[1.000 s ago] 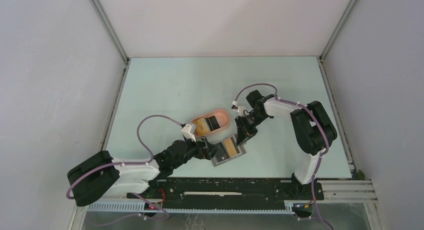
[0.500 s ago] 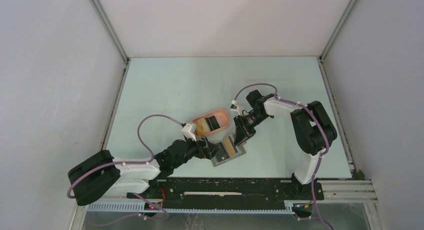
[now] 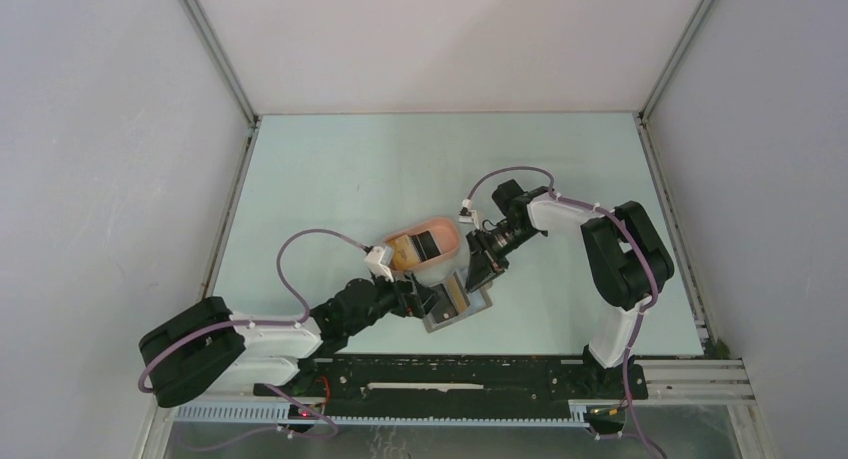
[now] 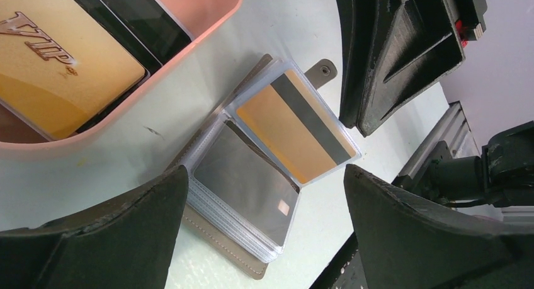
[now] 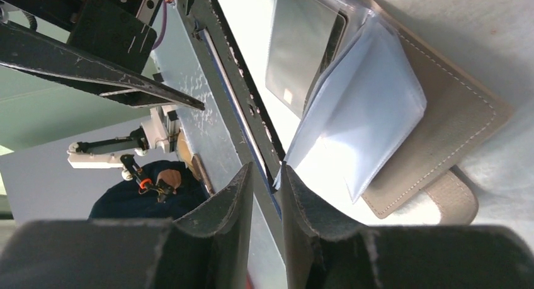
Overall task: Put the credit cards into the card holder
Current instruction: Turn over the card holder at the center of the board.
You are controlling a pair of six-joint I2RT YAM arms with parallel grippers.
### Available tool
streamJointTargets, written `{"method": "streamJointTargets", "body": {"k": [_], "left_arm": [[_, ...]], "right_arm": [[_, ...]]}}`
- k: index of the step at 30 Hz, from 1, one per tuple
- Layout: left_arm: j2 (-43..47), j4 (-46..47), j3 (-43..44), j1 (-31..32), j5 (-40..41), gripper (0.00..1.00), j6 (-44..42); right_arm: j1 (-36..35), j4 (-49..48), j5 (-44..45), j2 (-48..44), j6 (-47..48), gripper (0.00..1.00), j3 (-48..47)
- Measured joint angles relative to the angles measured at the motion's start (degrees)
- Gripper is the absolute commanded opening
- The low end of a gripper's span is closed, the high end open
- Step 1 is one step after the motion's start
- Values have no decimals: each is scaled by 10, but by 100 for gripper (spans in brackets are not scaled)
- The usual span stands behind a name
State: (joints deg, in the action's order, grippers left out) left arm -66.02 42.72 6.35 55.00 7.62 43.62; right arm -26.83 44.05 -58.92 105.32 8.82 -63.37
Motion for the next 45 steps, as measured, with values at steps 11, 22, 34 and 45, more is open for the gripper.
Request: {"method": "streamJointTargets", "body": {"k": [11, 22, 34, 45], "left_arm": [[-47, 38, 17, 5, -10, 90, 50], [-88, 65, 28, 10, -14, 87, 81], [-99, 68, 35, 14, -14, 87, 85], [-115, 67, 36, 15, -15, 87, 85]], "right_arm": [[-19, 4, -17, 8, 1, 21, -5], [-20, -17, 141, 9, -6, 38, -15], [-17, -27, 199, 11, -17, 41, -15], [-17, -27, 179, 17, -17, 32, -15]]}}
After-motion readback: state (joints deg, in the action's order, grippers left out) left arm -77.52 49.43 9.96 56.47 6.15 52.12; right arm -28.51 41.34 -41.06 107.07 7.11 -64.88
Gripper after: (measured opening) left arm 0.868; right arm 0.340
